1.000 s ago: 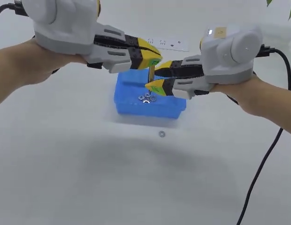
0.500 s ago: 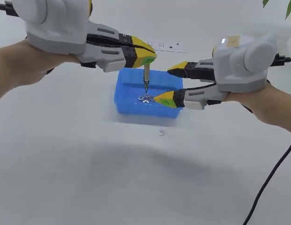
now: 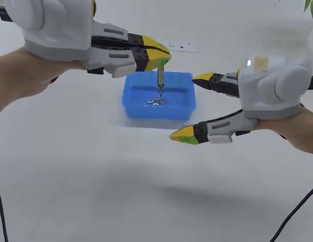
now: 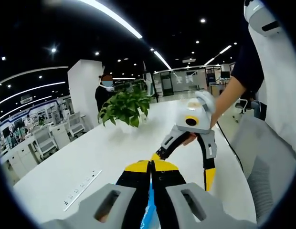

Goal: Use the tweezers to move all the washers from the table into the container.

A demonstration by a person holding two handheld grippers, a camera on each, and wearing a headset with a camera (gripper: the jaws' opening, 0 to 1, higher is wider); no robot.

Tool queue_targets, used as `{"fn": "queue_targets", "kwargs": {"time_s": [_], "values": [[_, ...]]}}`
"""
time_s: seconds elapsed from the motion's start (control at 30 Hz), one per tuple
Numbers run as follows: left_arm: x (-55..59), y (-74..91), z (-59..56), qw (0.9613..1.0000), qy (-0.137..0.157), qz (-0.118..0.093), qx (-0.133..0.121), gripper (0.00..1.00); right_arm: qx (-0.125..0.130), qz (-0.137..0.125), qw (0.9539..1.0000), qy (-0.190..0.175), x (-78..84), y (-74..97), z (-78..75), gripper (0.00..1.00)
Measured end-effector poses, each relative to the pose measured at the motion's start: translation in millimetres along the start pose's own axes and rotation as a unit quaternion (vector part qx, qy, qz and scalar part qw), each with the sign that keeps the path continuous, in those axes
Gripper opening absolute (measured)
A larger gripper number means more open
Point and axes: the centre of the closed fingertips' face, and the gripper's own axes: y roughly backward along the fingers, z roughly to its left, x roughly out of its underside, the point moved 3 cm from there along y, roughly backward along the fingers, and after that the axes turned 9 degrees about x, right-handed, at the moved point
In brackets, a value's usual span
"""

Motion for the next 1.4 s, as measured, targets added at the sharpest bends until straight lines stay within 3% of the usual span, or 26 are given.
{"fn": "queue_targets", "kwargs": {"time_s": [0.37, 0.7, 0.8, 1.1, 1.4], "values": [[7.6, -16.7, -21.3, 0.9996, 0.018, -0.007, 0.018, 0.04, 0.016, 0.019, 0.9992, -0.033, 29.7, 24.0, 11.1, 1.0], [26.9, -24.8, -33.4, 0.999, 0.034, -0.006, 0.029, 0.04, 0.015, 0.021, 0.9981, -0.057, 45.8, 34.0, 25.6, 1.0], [32.3, -23.9, -32.9, 0.9985, 0.043, -0.026, 0.024, 0.04, 0.018, 0.028, 0.9975, -0.063, 51.7, 36.1, 27.8, 1.0], [57.7, -37.3, -38.4, 0.9975, 0.055, -0.012, 0.041, 0.04, 0.02, 0.02, 0.9948, -0.097, 64.8, 42.7, 33.8, 1.0], [72.8, -47.4, -27.3, 0.9971, 0.059, -0.006, 0.047, 0.04, 0.03, 0.015, 0.9907, -0.132, 71.5, 44.3, 36.3, 1.0]]}}
